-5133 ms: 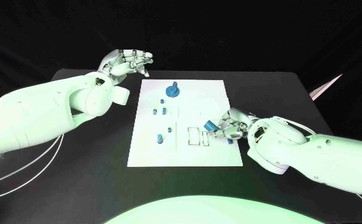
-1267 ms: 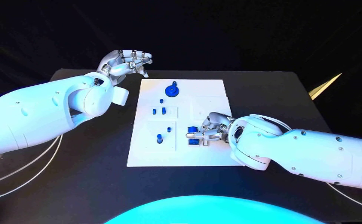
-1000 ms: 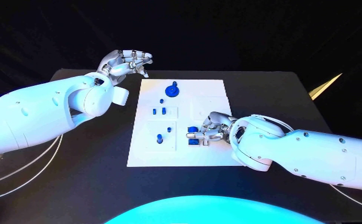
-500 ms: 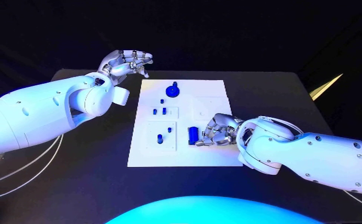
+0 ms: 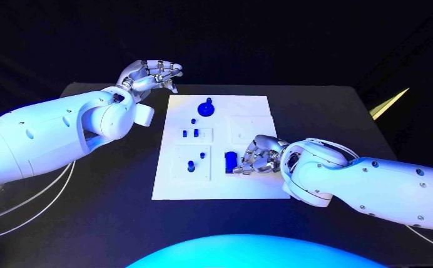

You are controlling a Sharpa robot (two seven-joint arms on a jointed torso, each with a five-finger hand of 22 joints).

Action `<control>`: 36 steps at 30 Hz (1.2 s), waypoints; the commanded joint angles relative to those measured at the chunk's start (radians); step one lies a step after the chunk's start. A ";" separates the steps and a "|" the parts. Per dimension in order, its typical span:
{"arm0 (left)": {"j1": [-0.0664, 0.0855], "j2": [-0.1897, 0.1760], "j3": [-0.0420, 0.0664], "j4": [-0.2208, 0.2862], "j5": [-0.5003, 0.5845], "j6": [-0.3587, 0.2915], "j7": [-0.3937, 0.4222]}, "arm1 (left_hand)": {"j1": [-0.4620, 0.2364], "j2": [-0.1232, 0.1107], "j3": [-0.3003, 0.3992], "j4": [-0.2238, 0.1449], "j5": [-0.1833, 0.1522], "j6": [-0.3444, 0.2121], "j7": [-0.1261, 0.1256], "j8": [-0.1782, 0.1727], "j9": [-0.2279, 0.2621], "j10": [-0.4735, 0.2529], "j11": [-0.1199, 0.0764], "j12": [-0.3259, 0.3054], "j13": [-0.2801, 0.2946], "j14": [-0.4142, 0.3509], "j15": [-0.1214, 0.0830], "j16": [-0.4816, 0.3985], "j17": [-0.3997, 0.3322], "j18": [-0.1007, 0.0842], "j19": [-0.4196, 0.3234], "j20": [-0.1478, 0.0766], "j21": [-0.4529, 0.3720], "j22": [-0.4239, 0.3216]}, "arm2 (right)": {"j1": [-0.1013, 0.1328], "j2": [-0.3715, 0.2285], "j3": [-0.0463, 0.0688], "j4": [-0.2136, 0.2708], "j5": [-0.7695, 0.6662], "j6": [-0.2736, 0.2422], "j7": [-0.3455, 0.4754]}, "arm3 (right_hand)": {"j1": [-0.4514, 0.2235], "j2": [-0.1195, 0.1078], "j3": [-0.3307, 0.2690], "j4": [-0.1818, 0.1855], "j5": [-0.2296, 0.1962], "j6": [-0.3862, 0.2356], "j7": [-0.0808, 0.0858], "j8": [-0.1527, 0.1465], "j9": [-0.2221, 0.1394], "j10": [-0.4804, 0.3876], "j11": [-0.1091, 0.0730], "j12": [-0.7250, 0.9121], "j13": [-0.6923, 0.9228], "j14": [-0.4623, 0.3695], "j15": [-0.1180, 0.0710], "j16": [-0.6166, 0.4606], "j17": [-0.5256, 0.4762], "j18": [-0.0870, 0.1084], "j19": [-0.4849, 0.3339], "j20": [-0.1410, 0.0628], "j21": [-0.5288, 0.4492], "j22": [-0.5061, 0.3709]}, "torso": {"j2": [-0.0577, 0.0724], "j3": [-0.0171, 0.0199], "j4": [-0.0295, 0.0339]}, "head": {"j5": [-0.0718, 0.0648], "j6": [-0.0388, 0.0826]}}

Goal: Assemble the parts on the task board

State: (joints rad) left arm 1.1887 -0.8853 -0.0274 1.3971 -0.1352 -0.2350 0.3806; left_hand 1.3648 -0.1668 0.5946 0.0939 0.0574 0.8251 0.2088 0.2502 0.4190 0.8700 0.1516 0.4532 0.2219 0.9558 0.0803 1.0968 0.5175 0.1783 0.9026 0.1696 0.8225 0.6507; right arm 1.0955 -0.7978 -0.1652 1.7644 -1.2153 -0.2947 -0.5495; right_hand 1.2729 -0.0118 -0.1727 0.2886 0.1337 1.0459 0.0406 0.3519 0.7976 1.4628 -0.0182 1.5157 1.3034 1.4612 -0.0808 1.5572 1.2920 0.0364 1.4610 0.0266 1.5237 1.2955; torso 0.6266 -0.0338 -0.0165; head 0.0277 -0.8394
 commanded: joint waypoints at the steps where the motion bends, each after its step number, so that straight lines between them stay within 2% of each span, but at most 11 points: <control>1: 0.000 0.002 0.001 0.002 0.001 0.003 0.002 | -0.003 0.011 -0.012 0.002 -0.004 -0.013 0.003 0.016 -0.004 -0.013 -0.002 0.016 -0.011 -0.005 -0.002 -0.008 -0.013 0.005 0.011 0.001 -0.020 -0.015 | -0.004 0.009 0.000 -0.010 -0.008 -0.005 -0.005 | 0.004 0.031 0.052 0.003 0.011 0.018 0.001 -0.003 -0.004 0.083 -0.011 -0.003 0.236 0.110 -0.009 0.014 0.279 -0.027 0.100 -0.008 0.002 0.263 | 0.000 -0.0007 0.0012 | 0.000 -0.002; 8: 0.000 0.002 0.001 0.002 0.001 0.003 0.001 | -0.003 0.011 -0.012 0.002 -0.004 -0.013 0.003 0.016 -0.004 -0.013 -0.002 0.016 -0.011 -0.005 -0.002 -0.008 -0.013 0.005 0.011 0.001 -0.020 -0.015 | -0.006 0.020 0.000 -0.026 -0.019 -0.010 -0.011 | 0.000 0.047 0.062 0.000 0.012 0.019 0.000 -0.004 -0.005 0.083 -0.012 -0.003 0.236 0.110 -0.009 0.014 0.279 -0.027 0.100 -0.009 0.002 0.263 | -0.001 -0.0010 0.0000 | 0.000 -0.003; 17: 0.000 0.001 0.001 0.002 0.001 0.003 0.001 | -0.003 0.011 -0.012 0.002 -0.004 -0.013 0.003 0.016 -0.004 -0.013 -0.002 0.016 -0.011 -0.005 -0.002 -0.008 -0.013 0.005 0.011 0.001 -0.020 -0.015 | -0.007 0.012 0.000 -0.018 -0.026 -0.020 -0.003 | 0.001 0.045 0.062 -0.001 0.011 0.018 0.000 -0.005 -0.006 0.083 -0.012 -0.003 0.236 0.110 -0.010 0.014 0.279 -0.027 0.100 -0.009 0.000 0.263 | -0.001 -0.0003 -0.0006 | 0.002 0.000; 23: 0.000 0.000 0.001 0.002 0.001 0.003 0.001 | -0.003 0.011 -0.012 0.002 -0.004 -0.013 0.003 0.016 -0.004 -0.013 -0.002 0.016 -0.011 -0.005 -0.002 -0.008 -0.013 0.005 0.011 0.001 -0.020 -0.015 | -0.006 -0.023 0.001 0.015 -0.019 -0.049 0.021 | -0.016 0.020 0.052 0.001 0.008 0.018 0.002 -0.006 -0.006 0.083 -0.010 -0.005 0.235 0.110 -0.008 0.014 0.279 -0.027 0.099 -0.008 -0.002 0.262 | 0.000 0.0000 0.0002 | 0.003 -0.001; 26: 0.000 -0.001 0.001 0.002 0.001 0.002 0.001 | -0.003 0.011 -0.012 0.002 -0.004 -0.013 0.003 0.016 -0.004 -0.013 -0.002 0.016 -0.011 -0.005 -0.002 -0.008 -0.013 0.005 0.011 0.001 -0.020 -0.015 | 0.000 -0.054 0.002 0.038 0.001 -0.084 0.046 | -0.026 0.000 0.053 0.001 0.010 -0.007 0.012 -0.022 -0.012 0.078 -0.003 -0.016 0.230 0.110 -0.003 0.014 0.279 -0.025 0.097 -0.005 -0.011 0.260 | -0.001 -0.0001 -0.0010 | 0.003 0.000; 28: 0.000 -0.002 0.001 0.002 0.001 0.002 0.001 | -0.003 0.011 -0.012 0.002 -0.004 -0.013 0.003 0.016 -0.004 -0.013 -0.002 0.016 -0.011 -0.005 -0.002 -0.008 -0.013 0.005 0.011 0.001 -0.020 -0.015 | 0.006 -0.078 0.003 0.054 0.015 -0.109 0.060 | -0.028 -0.017 0.064 0.001 0.010 -0.039 0.027 -0.046 -0.020 0.071 0.010 -0.027 0.225 0.110 0.007 0.014 0.279 -0.026 0.098 0.001 -0.007 0.261 | -0.001 -0.0007 -0.0015 | 0.003 0.001; 31: 0.001 -0.005 0.001 0.004 0.001 0.001 0.001 | -0.003 0.011 -0.012 0.002 -0.004 -0.013 0.003 0.016 -0.004 -0.013 -0.002 0.016 -0.011 -0.005 -0.002 -0.008 -0.013 0.005 0.011 0.001 -0.020 -0.015 | 0.015 -0.115 0.003 0.069 0.022 -0.131 0.071 | -0.020 -0.041 0.082 -0.001 0.011 -0.055 0.036 -0.062 -0.026 0.066 0.019 -0.038 0.220 0.110 0.015 0.014 0.279 -0.024 0.095 0.008 -0.018 0.258 | -0.001 -0.0017 -0.0032 | -0.004 0.003; 36: 0.001 -0.008 0.001 0.008 0.001 -0.001 0.002 | -0.003 0.011 -0.012 0.002 -0.004 -0.013 0.003 0.016 -0.004 -0.013 -0.002 0.016 -0.011 -0.005 -0.002 -0.008 -0.013 0.005 0.011 0.001 -0.020 -0.015 | 0.024 -0.174 0.003 0.070 -0.012 -0.143 0.074 | 0.013 -0.061 0.118 -0.004 0.011 -0.058 0.042 -0.076 -0.030 0.061 0.024 -0.046 0.216 0.110 0.021 0.014 0.279 -0.023 0.094 0.015 -0.021 0.258 | 0.000 -0.0002 -0.0050 | -0.013 0.005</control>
State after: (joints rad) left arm 1.1886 -0.8937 -0.0276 1.4014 -0.1351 -0.2360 0.3805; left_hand 1.3648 -0.1668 0.5946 0.0939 0.0574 0.8250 0.2088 0.2502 0.4190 0.8699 0.1517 0.4533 0.2216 0.9558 0.0803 1.0968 0.5140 0.1783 0.9026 0.1696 0.8225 0.6504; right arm 1.1195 -0.9680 -0.1617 1.8343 -1.2154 -0.4353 -0.4776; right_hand 1.2852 -0.0665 -0.1048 0.2875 0.1337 0.9977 0.0841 0.2878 0.7721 1.4629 0.0037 1.4790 1.3033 1.4733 -0.0677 1.5572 1.2920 0.0364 1.4679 0.0343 1.5140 1.2955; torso 0.6259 -0.0346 -0.0201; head 0.0191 -0.8359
